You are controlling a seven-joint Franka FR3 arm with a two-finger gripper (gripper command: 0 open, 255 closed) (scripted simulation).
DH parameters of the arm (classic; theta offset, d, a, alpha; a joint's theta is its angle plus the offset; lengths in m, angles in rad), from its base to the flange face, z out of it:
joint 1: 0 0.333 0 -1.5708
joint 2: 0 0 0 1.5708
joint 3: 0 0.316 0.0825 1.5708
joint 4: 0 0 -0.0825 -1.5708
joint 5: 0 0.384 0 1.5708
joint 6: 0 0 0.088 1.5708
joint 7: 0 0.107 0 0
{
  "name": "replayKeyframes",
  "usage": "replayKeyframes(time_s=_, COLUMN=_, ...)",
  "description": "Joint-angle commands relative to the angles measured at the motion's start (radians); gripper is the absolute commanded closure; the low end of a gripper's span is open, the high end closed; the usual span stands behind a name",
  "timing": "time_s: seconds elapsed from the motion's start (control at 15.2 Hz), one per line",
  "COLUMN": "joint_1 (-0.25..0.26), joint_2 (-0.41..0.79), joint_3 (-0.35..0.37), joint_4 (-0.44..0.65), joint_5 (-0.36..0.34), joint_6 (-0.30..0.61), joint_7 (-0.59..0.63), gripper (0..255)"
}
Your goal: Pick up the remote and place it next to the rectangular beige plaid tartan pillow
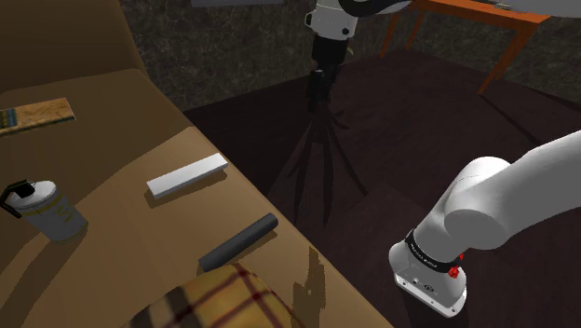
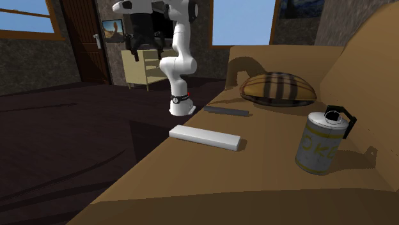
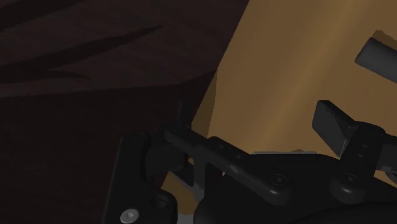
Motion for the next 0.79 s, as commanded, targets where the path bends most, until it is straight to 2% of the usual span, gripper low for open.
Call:
replayKeyframes(time_s=0.0, joint_1=0.015, joint_2=0.067, joint_3=0.006, joint_4=0.030, joint_5=-0.005, joint_6=0.040, joint_7=-0.047, gripper=0)
replayKeyframes(time_s=0.73, joint_1=0.101, joint_2=0.426, joint_3=0.085, joint_4=0.258, joint_5=-0.052, joint_6=0.183, joint_7=-0.230, gripper=0)
